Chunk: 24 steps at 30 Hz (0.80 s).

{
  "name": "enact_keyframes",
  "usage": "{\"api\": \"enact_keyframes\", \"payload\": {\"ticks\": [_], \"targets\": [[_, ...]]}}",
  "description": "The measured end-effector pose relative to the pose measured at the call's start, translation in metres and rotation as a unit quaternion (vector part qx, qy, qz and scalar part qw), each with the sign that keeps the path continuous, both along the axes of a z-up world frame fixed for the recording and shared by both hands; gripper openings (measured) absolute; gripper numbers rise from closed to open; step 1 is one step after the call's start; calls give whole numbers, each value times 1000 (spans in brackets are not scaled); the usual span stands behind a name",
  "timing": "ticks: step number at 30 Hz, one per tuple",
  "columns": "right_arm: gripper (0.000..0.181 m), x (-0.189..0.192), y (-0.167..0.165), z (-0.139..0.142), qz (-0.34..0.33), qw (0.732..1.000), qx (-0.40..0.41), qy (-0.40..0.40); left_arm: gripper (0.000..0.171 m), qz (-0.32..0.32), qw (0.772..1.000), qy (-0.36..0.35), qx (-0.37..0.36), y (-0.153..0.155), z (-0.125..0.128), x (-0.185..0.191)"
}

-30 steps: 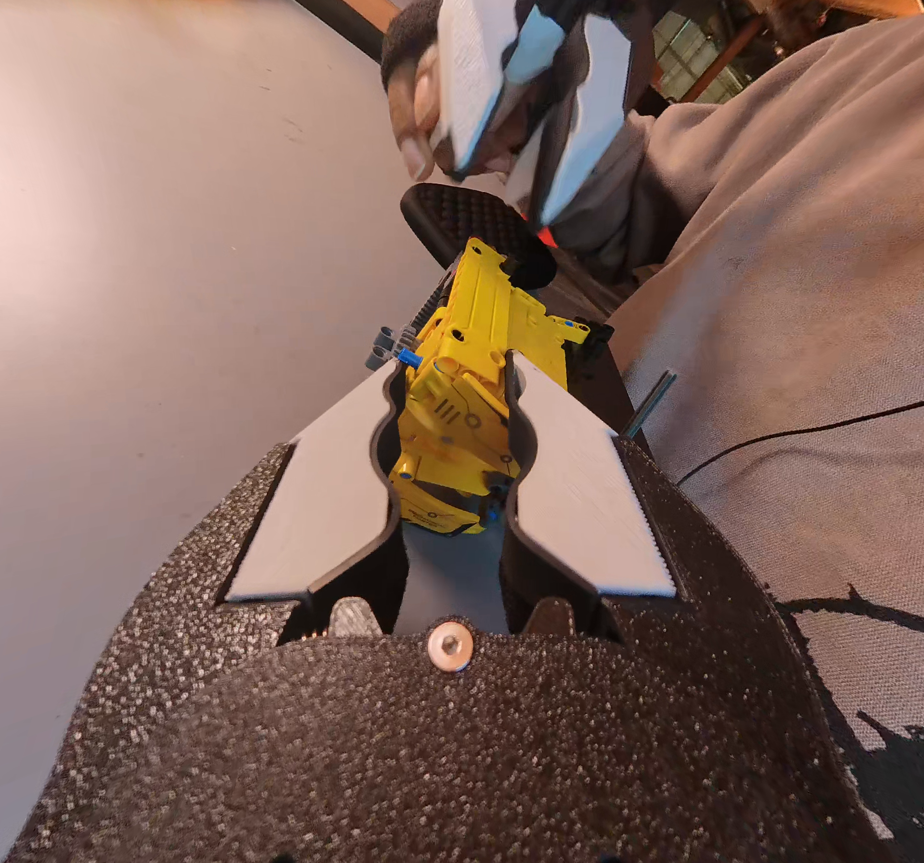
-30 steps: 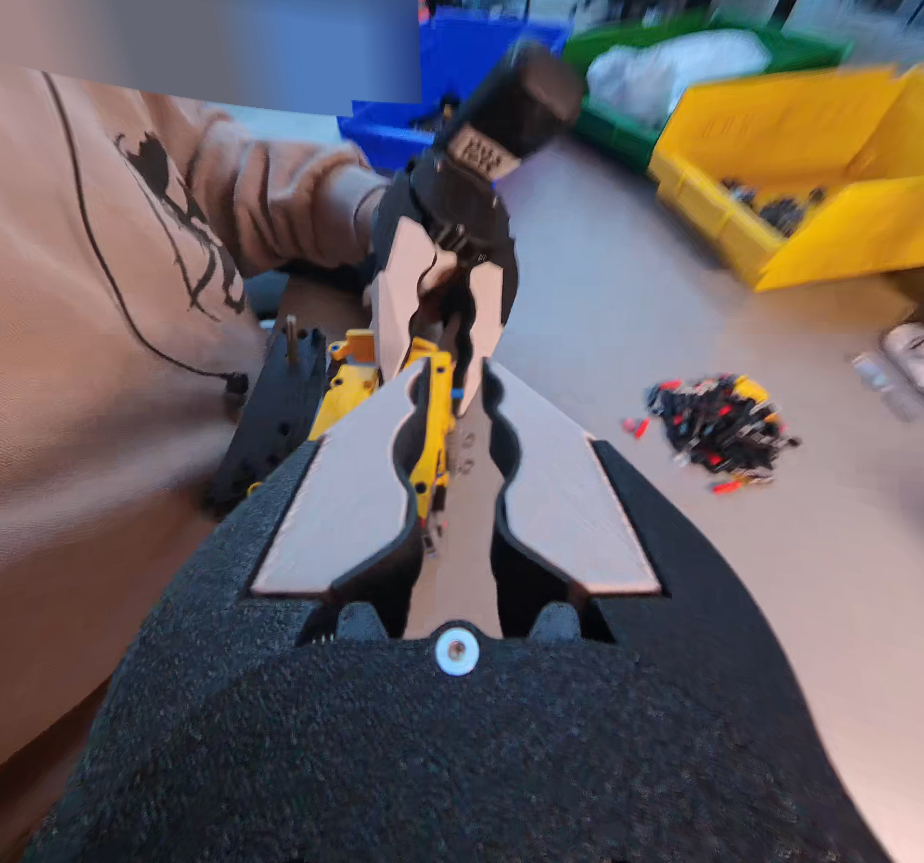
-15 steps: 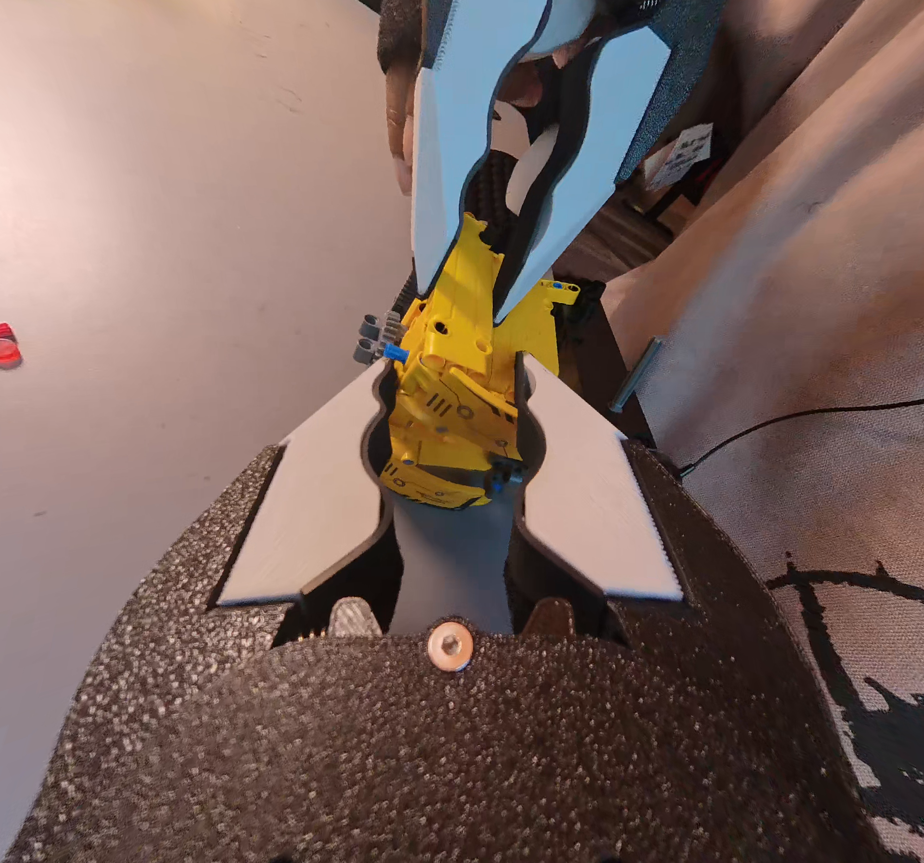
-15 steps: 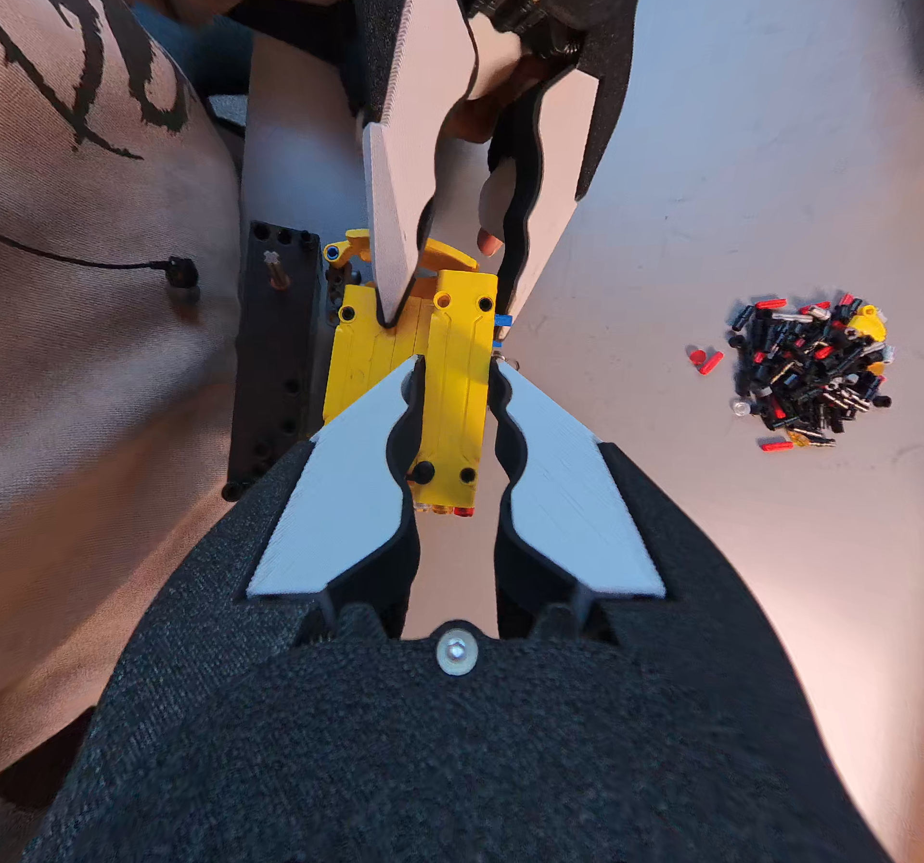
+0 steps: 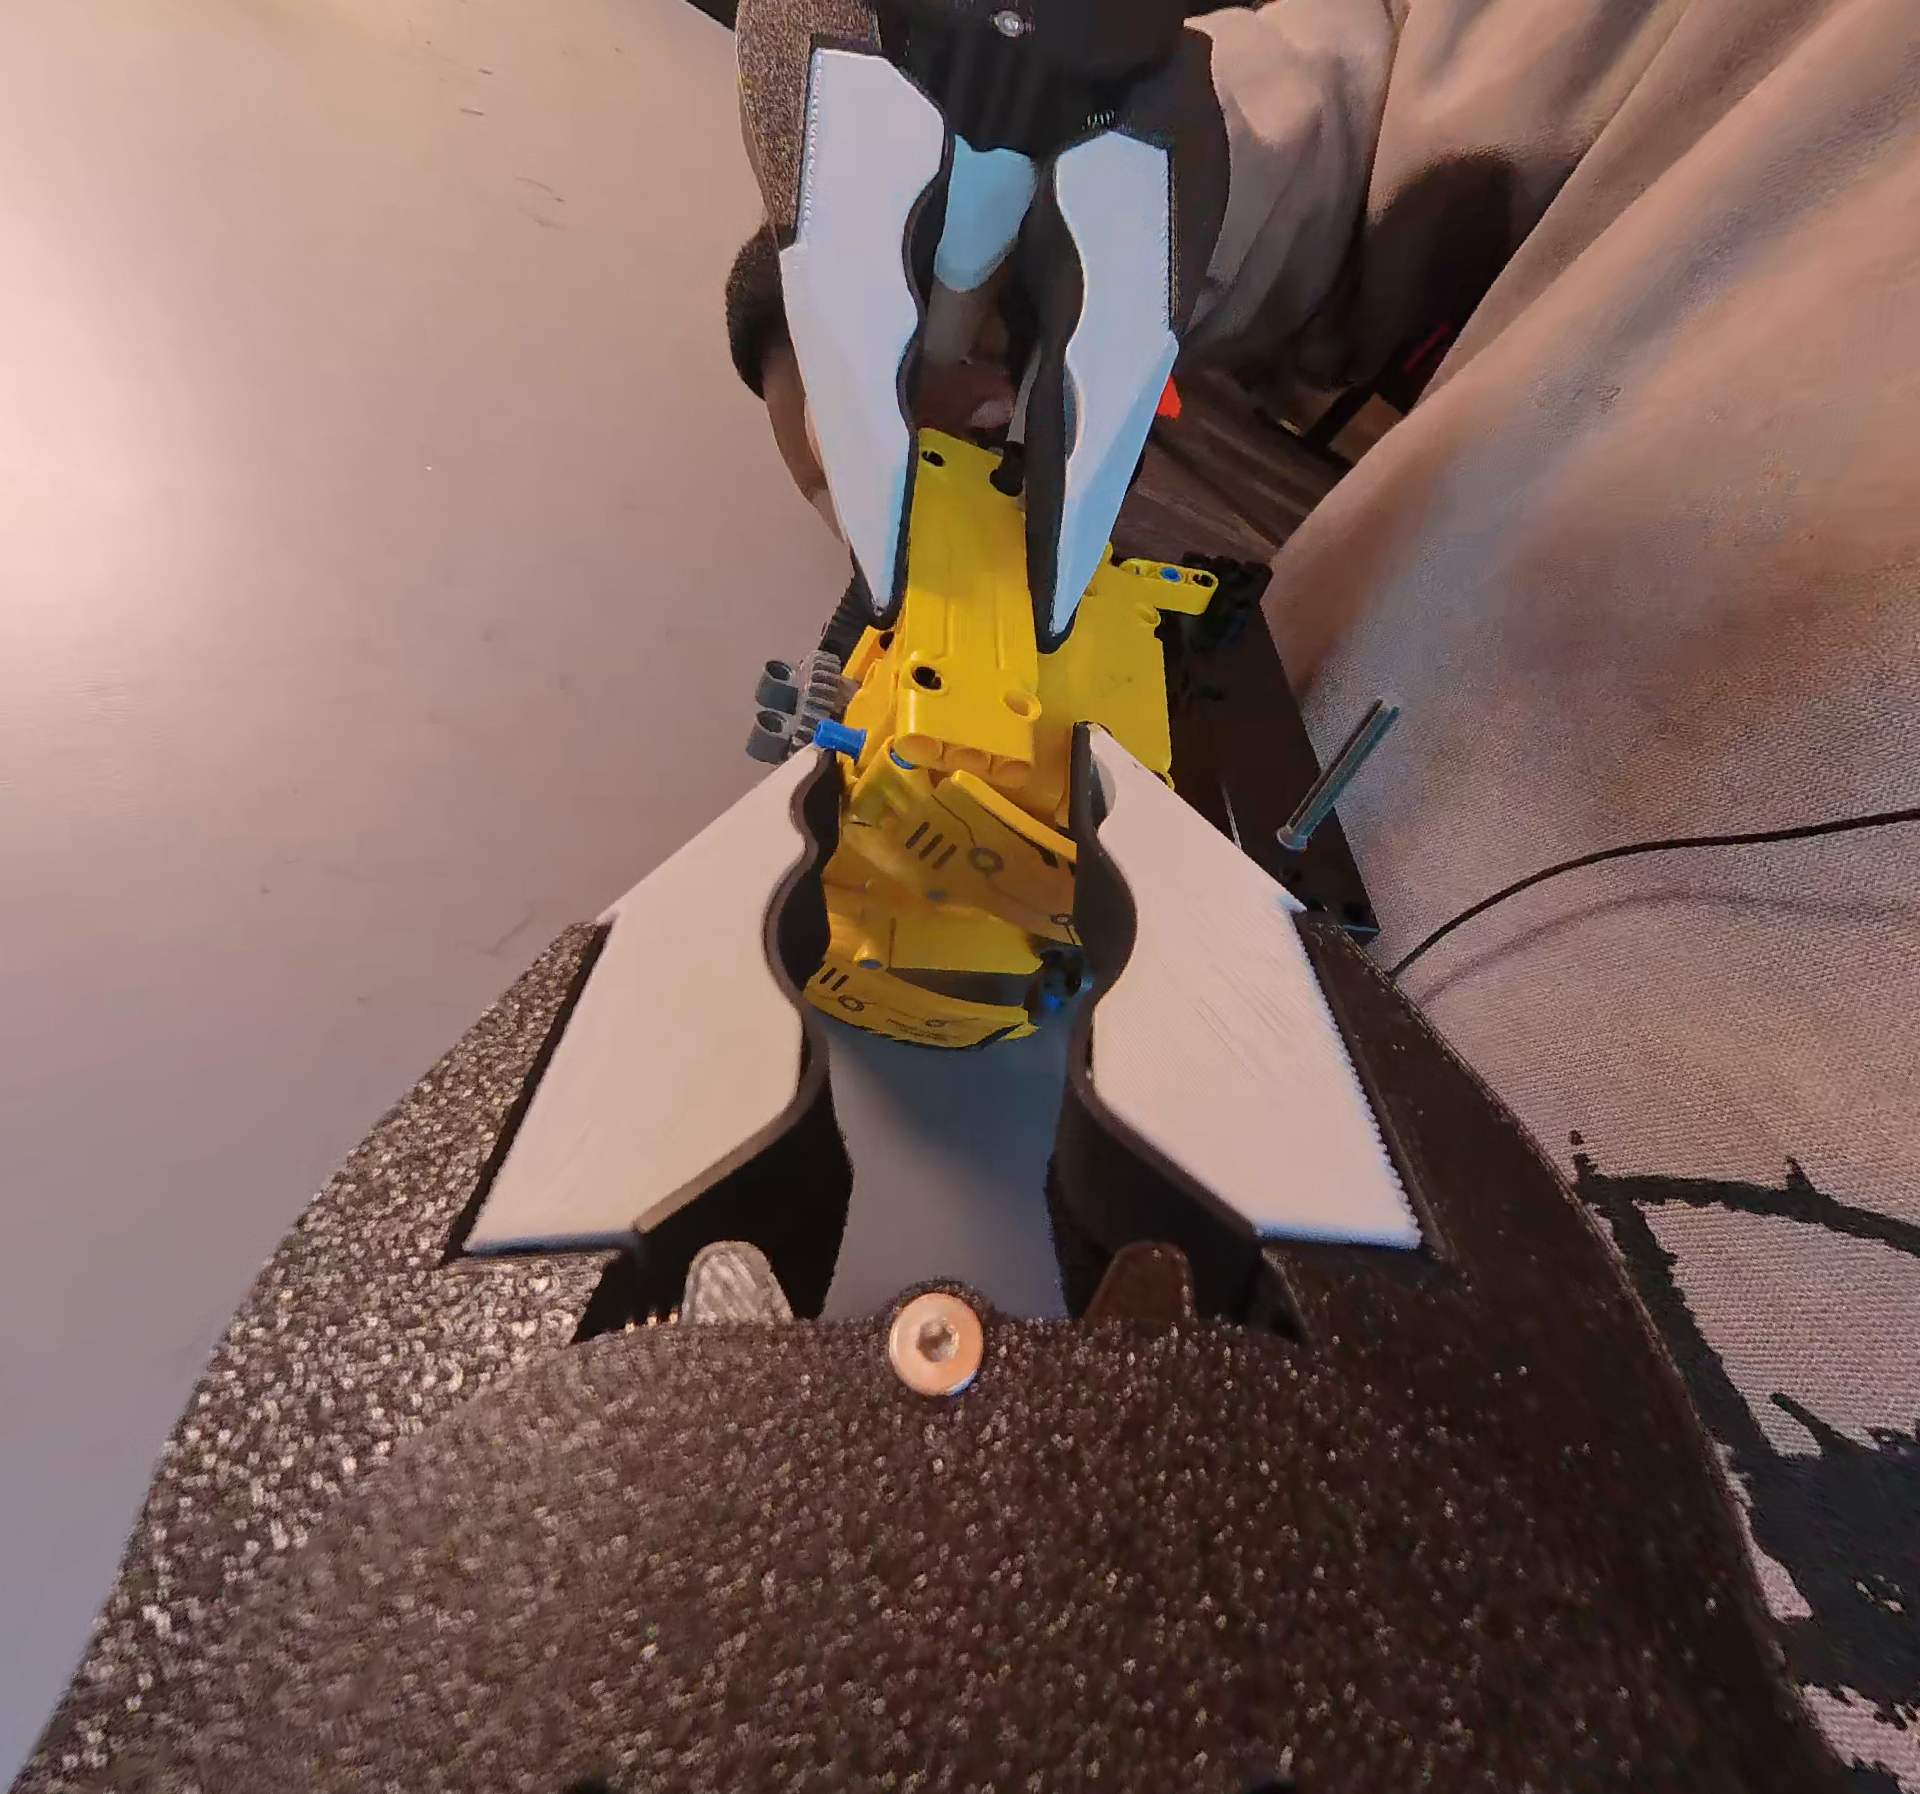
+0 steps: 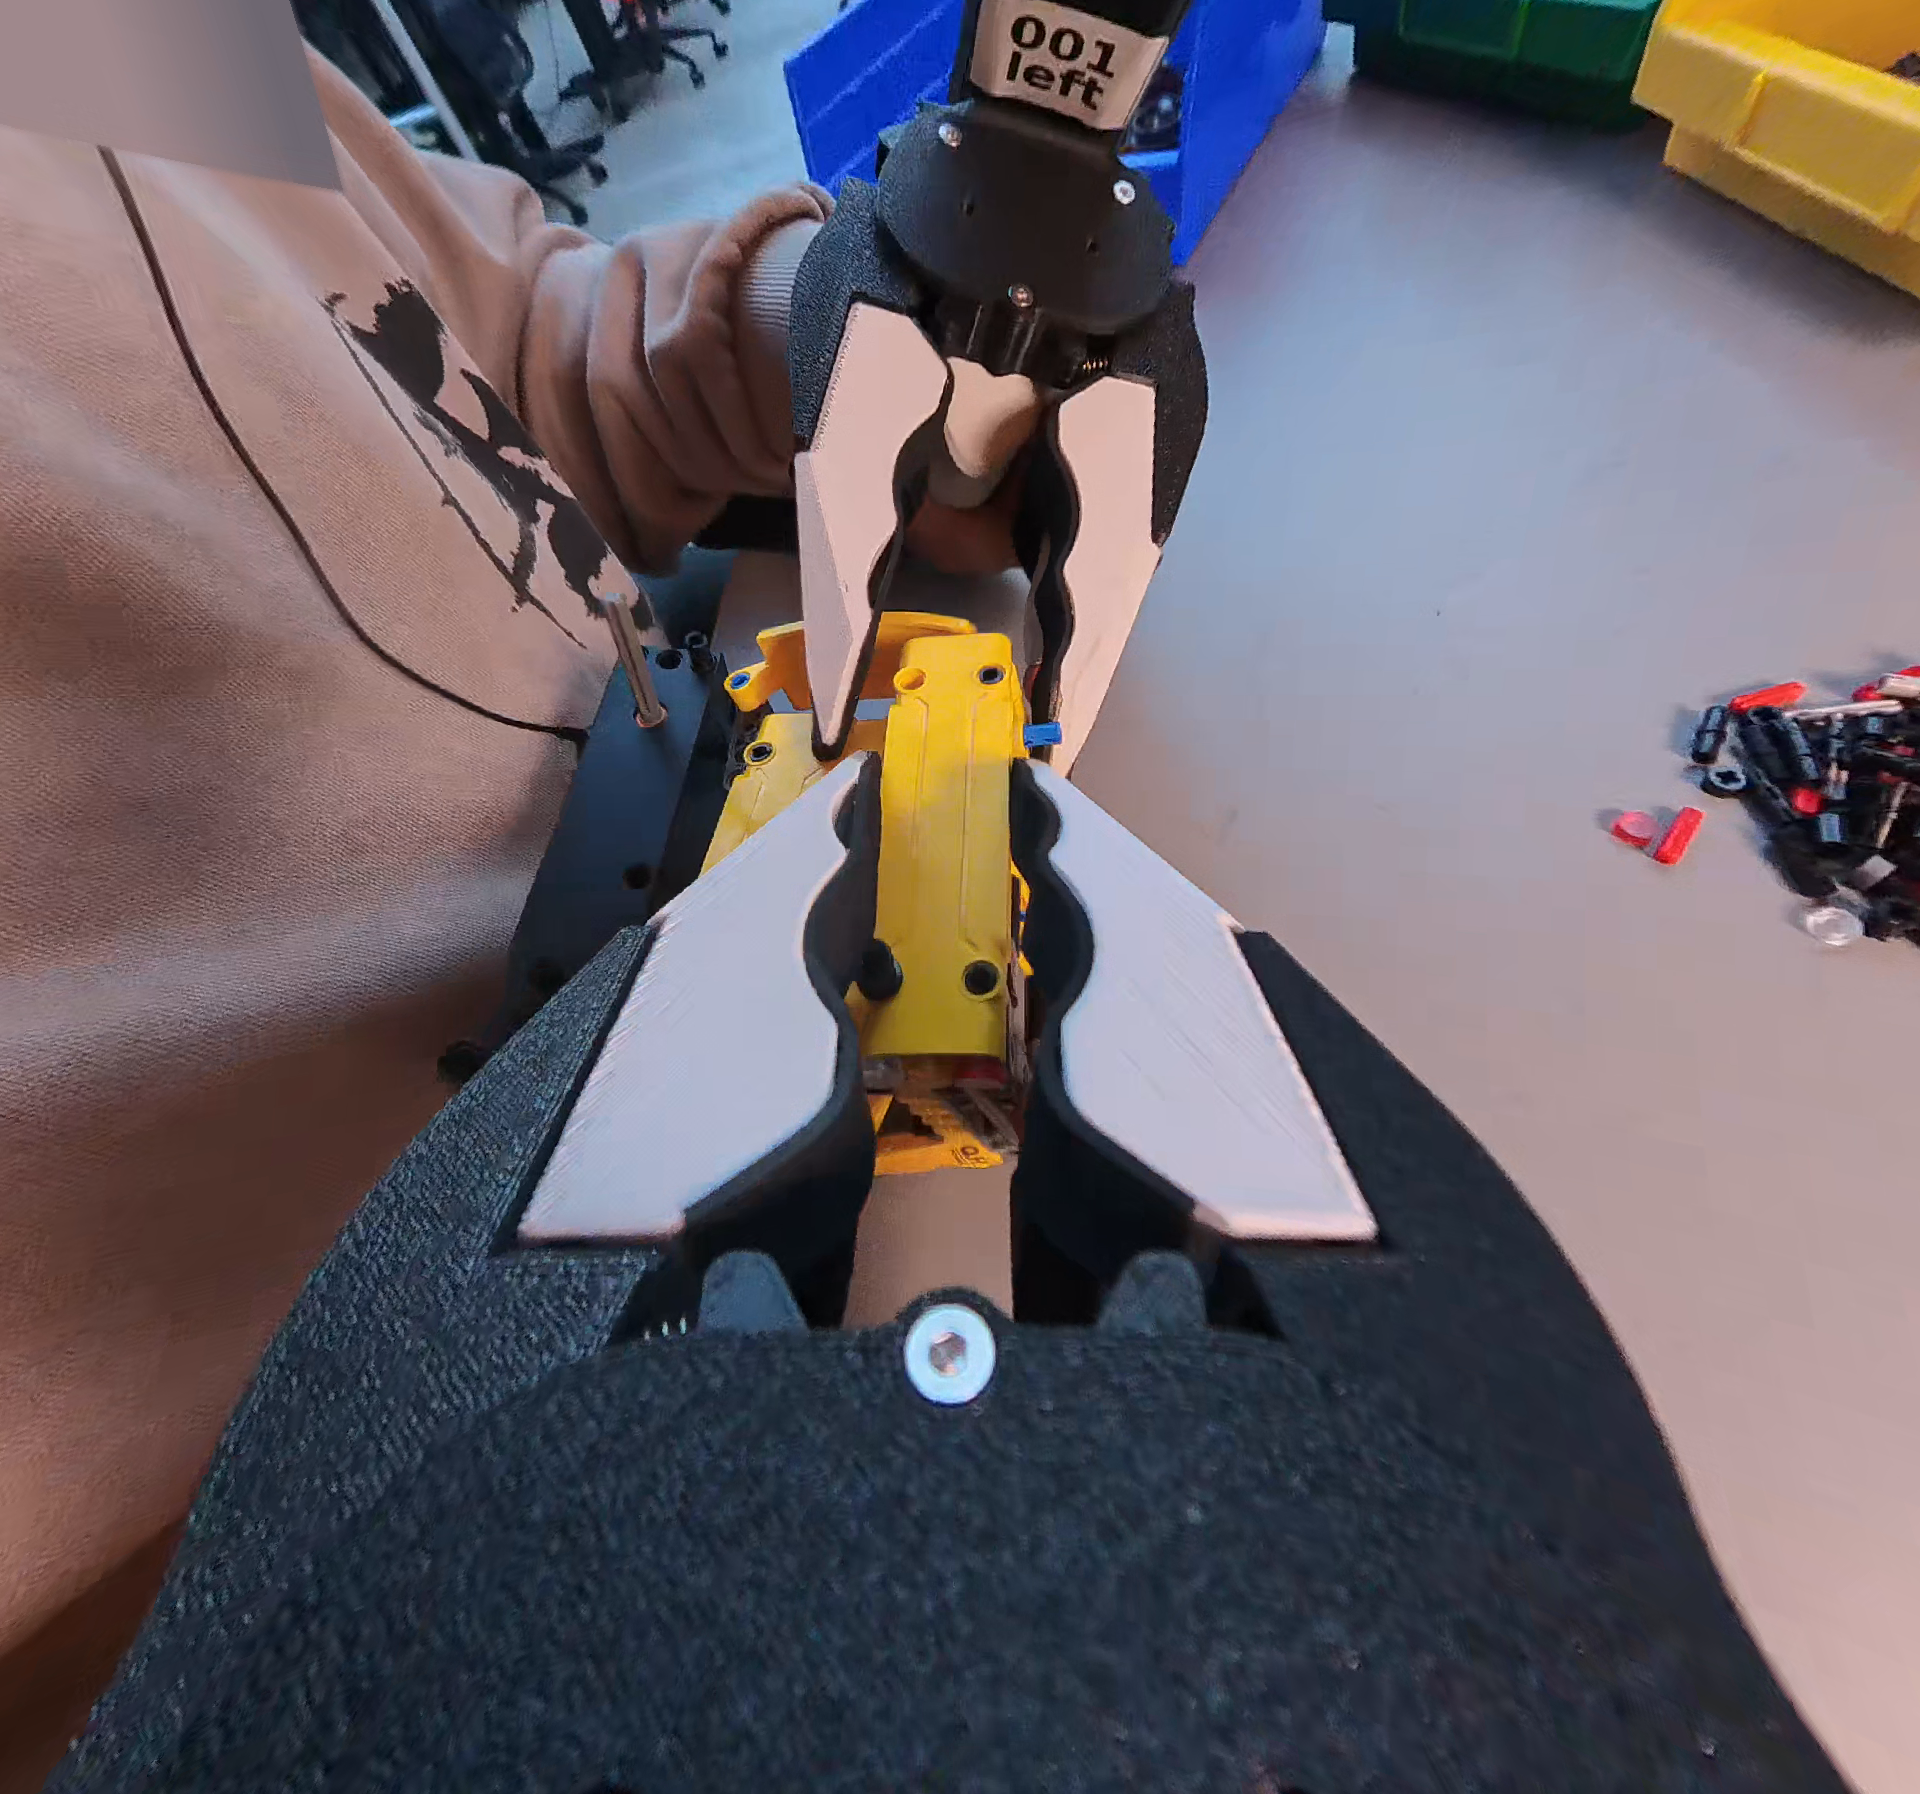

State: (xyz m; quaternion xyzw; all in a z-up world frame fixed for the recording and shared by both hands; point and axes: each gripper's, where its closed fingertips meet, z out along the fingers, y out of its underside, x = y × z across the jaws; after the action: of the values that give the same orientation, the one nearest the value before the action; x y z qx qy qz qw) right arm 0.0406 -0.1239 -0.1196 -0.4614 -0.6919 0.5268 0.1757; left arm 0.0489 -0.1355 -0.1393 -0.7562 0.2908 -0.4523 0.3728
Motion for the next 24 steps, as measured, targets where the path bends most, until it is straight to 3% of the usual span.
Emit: {"api": "enact_keyframes", "payload": {"ticks": [7,8,9,10,11,12,15,18,21,24], "targets": [[20,5,1,5,-34,998,-22,54,43,-3,1000,-16,-9,-1,1,5],[0,5,7,33,-54,989,-65,124,42,-7,1000,-26,-15,-2,1,6],[0,7,18,62,-66,979,-113,157,43,-5,999,-31,-21,-1,0,11],[0,7,17,68,-61,982,-39,172,43,-8,999,-26,-16,-3,0,16],[0,6,10,62,-54,984,30,166,43,-14,1000,-16,-12,-4,0,18],[0,6,6,58,-50,986,41,156,43,-17,1000,-16,-15,-4,0,18],[0,13,16,53,-40,994,37,96,43,-17,1000,-12,-13,-3,0,17],[26,19,8,32,1,996,91,12,43,-11,1000,-3,-5,-1,1,17],[29,25,2,14,35,993,100,-54,43,8,999,30,37,5,7,12],[27,21,5,22,34,993,93,-68,42,31,993,73,88,11,16,6]]}}
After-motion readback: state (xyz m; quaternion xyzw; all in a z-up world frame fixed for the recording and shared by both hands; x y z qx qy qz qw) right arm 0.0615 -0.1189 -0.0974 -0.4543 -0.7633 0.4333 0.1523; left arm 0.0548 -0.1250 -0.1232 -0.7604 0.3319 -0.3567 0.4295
